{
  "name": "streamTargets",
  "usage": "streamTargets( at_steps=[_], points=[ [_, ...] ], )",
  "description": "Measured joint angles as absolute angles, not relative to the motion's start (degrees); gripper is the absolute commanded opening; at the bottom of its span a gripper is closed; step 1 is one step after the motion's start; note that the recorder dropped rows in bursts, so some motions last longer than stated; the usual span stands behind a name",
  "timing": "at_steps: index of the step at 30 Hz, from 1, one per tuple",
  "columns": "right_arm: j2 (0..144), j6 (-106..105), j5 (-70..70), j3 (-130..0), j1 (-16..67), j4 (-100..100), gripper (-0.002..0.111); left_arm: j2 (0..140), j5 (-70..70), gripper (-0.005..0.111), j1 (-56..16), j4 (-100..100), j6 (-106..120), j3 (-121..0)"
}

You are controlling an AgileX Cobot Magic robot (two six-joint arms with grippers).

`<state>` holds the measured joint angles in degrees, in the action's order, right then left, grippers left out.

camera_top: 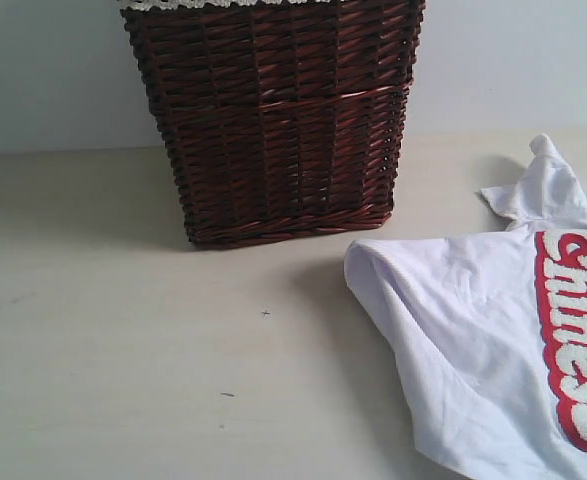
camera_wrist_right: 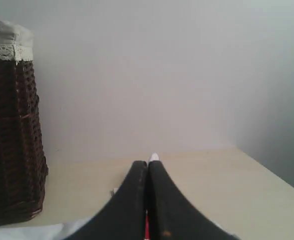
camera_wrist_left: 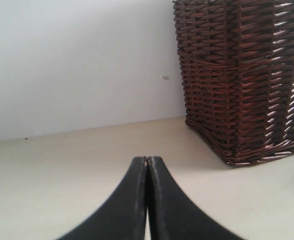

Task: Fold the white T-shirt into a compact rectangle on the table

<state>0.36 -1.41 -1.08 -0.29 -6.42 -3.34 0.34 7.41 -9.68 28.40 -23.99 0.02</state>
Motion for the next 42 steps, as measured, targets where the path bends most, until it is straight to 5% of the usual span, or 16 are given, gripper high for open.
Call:
streamTargets(
  at_steps=[7, 33, 42],
  points=[
    [0.4, -1.5, -17.8, -0.1, -4.9, -2.3, 0.0, 0.3, 7.4, 0.0, -9.7, 28.4, -24.0, 0.0],
    [0.4, -1.5, -18.9, -0.1, -4.7, -4.1, 0.0, 1.2, 7.4, 0.0, -9.7, 28.4, -24.0, 0.0],
    [0.4, -1.5, -18.9, -0.1, -4.7, -4.1, 0.0, 38.6, 7.4, 0.0, -9.7, 28.4, -24.0, -4.9]
  ],
)
